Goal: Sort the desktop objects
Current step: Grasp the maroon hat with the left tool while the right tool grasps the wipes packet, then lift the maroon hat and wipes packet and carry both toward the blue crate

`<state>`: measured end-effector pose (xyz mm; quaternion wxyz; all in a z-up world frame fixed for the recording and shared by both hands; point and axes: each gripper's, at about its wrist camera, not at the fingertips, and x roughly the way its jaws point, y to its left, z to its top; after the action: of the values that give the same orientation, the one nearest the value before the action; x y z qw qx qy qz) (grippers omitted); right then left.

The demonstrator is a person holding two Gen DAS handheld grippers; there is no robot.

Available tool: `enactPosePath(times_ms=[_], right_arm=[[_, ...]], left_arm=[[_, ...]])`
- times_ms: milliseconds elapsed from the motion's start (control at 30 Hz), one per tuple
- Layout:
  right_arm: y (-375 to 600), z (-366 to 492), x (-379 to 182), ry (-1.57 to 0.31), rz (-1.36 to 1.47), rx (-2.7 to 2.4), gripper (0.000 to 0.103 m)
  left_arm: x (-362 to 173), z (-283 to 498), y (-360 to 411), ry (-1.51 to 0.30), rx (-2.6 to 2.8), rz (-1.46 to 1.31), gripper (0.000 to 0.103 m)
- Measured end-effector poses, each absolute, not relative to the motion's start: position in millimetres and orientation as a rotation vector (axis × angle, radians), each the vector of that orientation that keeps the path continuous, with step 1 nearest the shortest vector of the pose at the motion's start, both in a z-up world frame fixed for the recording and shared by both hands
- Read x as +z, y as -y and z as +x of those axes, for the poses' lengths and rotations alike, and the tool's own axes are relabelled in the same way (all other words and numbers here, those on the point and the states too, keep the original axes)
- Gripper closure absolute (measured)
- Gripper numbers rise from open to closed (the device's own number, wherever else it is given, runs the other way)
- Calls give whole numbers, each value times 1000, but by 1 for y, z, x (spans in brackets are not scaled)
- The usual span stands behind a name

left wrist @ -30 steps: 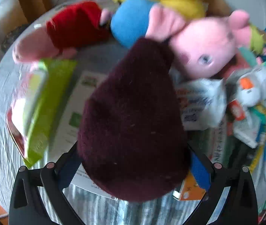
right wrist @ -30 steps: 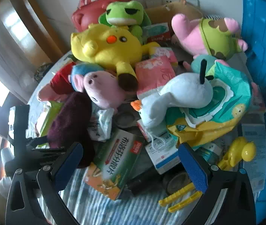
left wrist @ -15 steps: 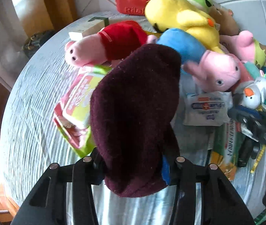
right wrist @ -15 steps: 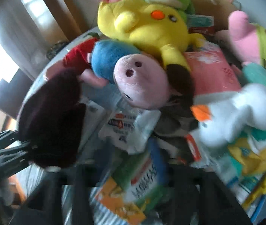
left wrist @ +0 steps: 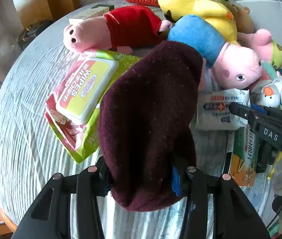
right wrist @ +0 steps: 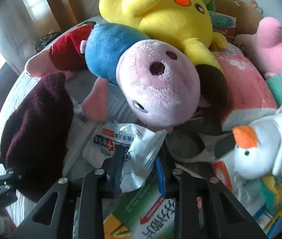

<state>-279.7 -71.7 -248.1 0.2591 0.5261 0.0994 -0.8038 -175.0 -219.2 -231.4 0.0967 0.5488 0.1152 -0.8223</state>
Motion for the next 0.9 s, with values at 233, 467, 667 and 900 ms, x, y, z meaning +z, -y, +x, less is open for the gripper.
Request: enactPosePath(times_ms=[233,467,667,900], right_arm=[[42,-245,-208,-188,1350,-2207,77],[2,-223,-148,-189,1257,-2300,77],[-33,-221,-135,-181,1258,-2303,77],[-41,-216,-156,-183,1292,-2222,77]], left_arm=[[-198,-168,203,-335,-2522,1575,62],[-160,-178,175,-288,-2635,1505,71],[-177,-168,162,-239,-2545,1534,64],[-228,-173,181,-251,-2408,1590,47]])
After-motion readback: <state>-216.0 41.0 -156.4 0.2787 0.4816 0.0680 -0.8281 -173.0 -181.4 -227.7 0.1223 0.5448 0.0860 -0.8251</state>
